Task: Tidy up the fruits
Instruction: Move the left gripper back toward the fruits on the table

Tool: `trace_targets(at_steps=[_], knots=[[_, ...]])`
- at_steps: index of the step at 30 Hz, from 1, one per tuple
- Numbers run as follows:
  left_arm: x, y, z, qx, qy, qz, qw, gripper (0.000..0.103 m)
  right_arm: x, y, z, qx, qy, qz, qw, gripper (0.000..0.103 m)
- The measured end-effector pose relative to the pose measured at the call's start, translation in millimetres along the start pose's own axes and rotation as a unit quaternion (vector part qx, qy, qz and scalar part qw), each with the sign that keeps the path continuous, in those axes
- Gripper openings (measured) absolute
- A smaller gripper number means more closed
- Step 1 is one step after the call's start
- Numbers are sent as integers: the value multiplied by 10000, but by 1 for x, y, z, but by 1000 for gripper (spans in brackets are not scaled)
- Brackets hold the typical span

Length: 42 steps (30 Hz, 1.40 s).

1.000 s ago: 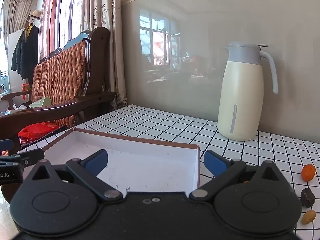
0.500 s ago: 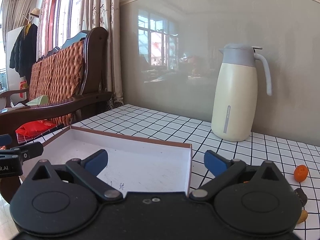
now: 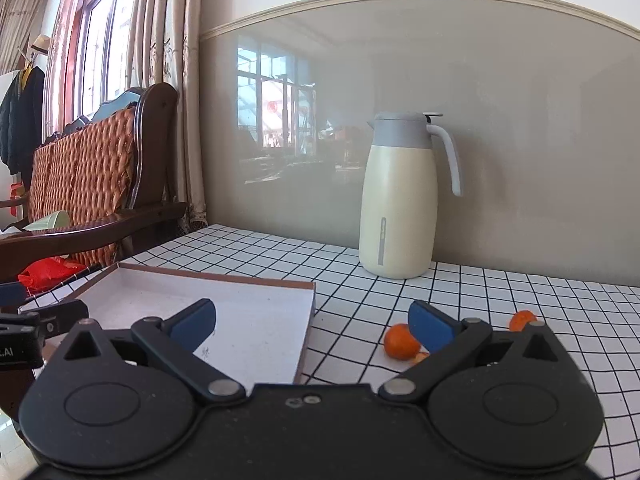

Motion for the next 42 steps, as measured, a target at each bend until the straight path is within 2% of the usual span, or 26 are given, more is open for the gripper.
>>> trace_targets(at_steps=[3,8,14,19,24,27,29,34,36,38,40,42], knots=[[-1,16,-11,-307,-52,26,9995,103,-6,8,-19,-85,-49,-133,9999,97],[-1,39,-29,-425,55,166,9989,103,-12,24,-48,-280,26,-422,9987,97],[1,75,-35,-676,309,468,9961,103,-19,55,-66,-572,-98,-326,9978,96],[-1,105,-34,-874,357,672,9933,103,-30,80,-68,-872,-227,-221,9957,87],[-4,132,-34,-1144,366,862,9890,102,-37,101,-74,-1003,-244,-130,9946,83],[-7,149,-32,-1313,333,949,9862,102,-42,113,-73,-1052,-340,-66,9938,76],[-10,159,-29,-1423,253,1022,9842,90,-46,118,-72,-1077,-360,-38,9935,76],[-14,179,-25,-1629,133,1065,9808,89,-51,125,-68,-1052,-458,15,9934,71],[-16,186,-22,-1693,78,1092,9795,87,-54,128,-65,-1033,-522,35,9933,66],[-19,193,-18,-1744,-29,1111,9784,78,-57,130,-62,-1022,-596,57,9930,61],[-23,197,-12,-1771,-112,1091,9781,75,-59,133,-58,-996,-651,85,9929,54],[-26,200,-7,-1813,-219,1051,9775,70,-60,135,-53,-1004,-697,86,9925,51]])
Point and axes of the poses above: each gripper's, at about its wrist camera, not at the fingertips, and z roughly the way its jaws point, y to its right, x to its top, the point moved 4 cm from there along z, roughly the way its jaws point, and after that the axes turned 10 degrees about z, right-handed, at the moved point
